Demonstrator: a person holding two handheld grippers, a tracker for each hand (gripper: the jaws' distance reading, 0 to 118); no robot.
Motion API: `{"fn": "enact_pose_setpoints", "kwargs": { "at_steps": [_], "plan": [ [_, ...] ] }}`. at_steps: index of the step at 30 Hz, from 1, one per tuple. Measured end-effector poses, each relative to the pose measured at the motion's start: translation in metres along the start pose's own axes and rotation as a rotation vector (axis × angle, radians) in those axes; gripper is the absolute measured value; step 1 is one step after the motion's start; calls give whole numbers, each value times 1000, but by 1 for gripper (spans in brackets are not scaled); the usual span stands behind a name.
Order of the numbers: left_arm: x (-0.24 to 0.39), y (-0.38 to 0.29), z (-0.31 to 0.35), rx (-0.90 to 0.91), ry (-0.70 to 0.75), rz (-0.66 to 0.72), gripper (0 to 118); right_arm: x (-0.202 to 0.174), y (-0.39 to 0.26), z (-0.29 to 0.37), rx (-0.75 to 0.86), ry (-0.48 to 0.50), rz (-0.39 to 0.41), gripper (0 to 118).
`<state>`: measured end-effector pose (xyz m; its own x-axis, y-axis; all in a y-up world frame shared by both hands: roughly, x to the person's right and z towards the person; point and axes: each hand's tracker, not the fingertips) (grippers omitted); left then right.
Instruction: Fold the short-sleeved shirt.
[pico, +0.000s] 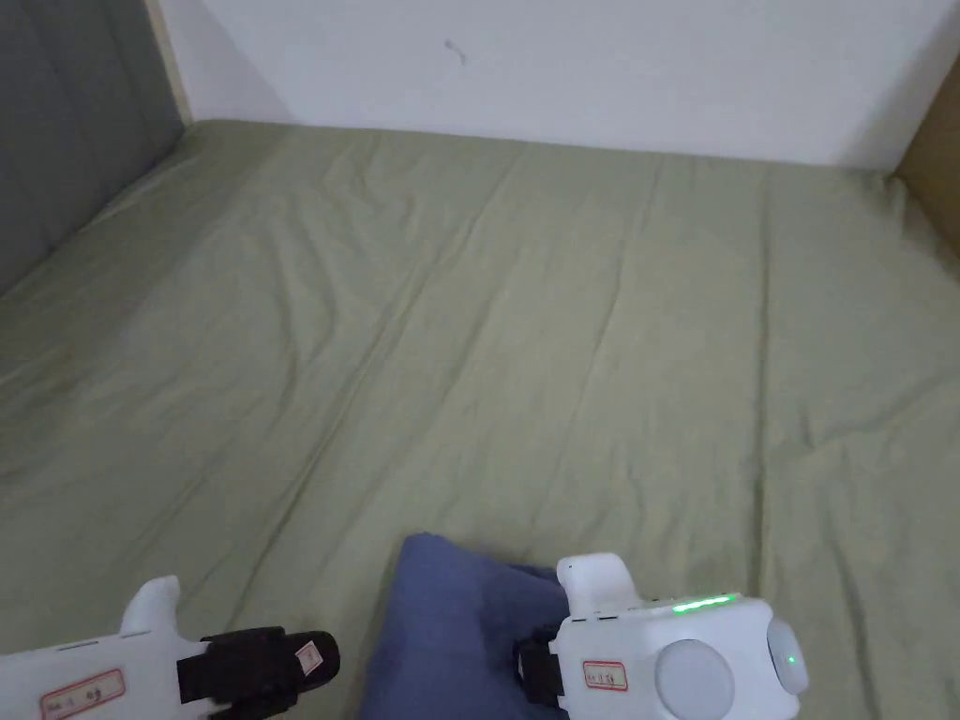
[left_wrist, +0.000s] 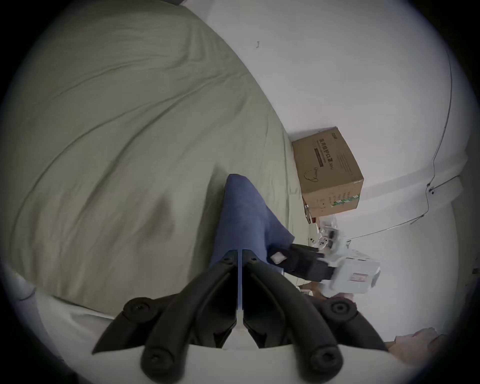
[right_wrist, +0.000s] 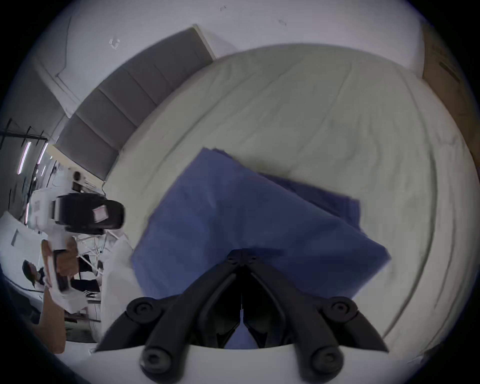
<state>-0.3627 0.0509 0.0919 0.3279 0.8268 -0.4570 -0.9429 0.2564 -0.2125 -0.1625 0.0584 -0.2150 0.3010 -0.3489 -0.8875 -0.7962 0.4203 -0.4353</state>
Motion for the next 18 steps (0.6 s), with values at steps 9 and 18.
{"fn": "enact_pose_setpoints", "kwargs": {
  "at_steps": [9,18],
  "plan": [
    [-10,8,-7,-40,-35,14,19,6,5,-1,-18,18,-12,0],
    [-23,35,-55,-140,-128,74,118,9,3,1,-11,28,-31,0]
  ]
}}
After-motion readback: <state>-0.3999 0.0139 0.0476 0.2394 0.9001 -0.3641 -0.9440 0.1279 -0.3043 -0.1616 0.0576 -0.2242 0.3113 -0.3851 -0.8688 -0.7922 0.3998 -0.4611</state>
